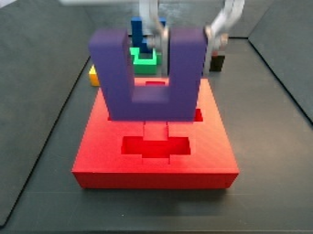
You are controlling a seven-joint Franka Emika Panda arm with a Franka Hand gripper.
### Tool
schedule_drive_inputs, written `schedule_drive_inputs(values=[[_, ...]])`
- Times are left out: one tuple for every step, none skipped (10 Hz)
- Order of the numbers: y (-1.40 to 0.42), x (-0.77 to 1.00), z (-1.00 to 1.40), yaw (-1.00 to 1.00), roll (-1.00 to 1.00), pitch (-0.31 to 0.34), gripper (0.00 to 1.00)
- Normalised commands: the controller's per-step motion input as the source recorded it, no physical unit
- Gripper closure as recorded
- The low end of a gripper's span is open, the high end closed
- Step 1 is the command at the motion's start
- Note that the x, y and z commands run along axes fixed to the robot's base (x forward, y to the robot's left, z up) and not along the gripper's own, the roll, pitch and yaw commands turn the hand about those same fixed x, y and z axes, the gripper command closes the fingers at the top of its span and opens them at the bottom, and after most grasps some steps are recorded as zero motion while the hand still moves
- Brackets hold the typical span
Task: Pick up the purple object. Move up. Move to above the board. Insert the purple object.
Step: Insert the purple object.
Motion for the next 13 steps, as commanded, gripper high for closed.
schedule_drive_inputs(values=[[-0.09,0.4,-0.51,0.08,0.07,0.0,1.0],[-0.06,0.32,-0.42,0.12,0.13,0.021,1.0],[-0.02,0.3,-0.39,0.14,0.1,0.021,1.0],[-0.01,0.33,-0.34,0.14,0.1,0.044,1.0],[0.0,0.25,-0.31,0.14,0.09,0.044,1.0],[0.0,0.2,-0.31,0.13,0.06,0.041,1.0],[0.01,0.09,-0.2,0.12,-0.03,0.006,1.0],[0.0,0.13,-0.2,0.17,0.0,0.0,1.0],[0.0,0.0,-0.23,0.08,0.01,0.001,1.0],[0.0,0.0,-0.21,0.0,0.0,0.0,1.0],[0.01,-0.07,-0.27,0.0,0.0,0.0,1.0],[0.0,-0.01,-0.23,0.0,0.0,0.0,1.0],[0.0,-0.03,-0.21,0.0,0.0,0.0,1.0]])
